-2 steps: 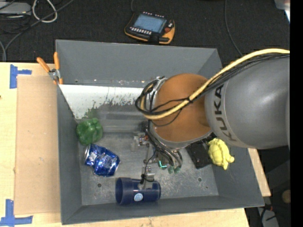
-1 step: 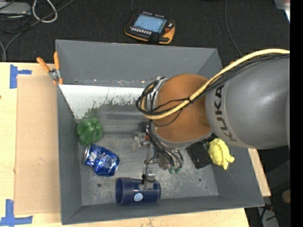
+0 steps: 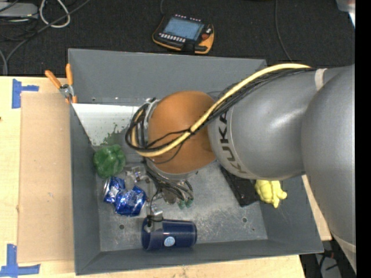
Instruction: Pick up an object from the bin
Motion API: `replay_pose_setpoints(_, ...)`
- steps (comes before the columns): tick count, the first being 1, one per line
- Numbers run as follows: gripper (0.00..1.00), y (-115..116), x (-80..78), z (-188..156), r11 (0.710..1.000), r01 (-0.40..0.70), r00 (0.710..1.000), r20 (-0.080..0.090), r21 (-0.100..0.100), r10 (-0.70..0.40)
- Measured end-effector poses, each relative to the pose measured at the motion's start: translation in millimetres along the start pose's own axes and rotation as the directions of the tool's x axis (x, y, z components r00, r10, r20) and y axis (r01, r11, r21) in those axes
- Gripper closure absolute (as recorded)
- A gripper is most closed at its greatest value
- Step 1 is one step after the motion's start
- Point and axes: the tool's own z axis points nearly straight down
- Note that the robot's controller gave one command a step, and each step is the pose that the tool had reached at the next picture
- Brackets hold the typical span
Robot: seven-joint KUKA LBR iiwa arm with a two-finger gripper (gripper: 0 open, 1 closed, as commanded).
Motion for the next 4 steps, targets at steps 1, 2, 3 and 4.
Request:
replay_pose_setpoints(1, 0.00, -32.1, -101.9, 23.6, 0.979, -0.203, 0.979, 0.003, 0.002, 0.203)
replay_pose_setpoints(2, 0.00, -4.8, -53.8, 38.6, 0.997, -0.072, 0.997, -0.005, 0.000, 0.072)
replay_pose_setpoints(3, 0.00, -26.9, -77.4, 82.1, 0.943, -0.333, 0.943, 0.006, 0.000, 0.333)
replay_pose_setpoints(4, 0.00, -27.8, -74.5, 88.3, 0.956, -0.294, 0.956, 0.003, 0.002, 0.294)
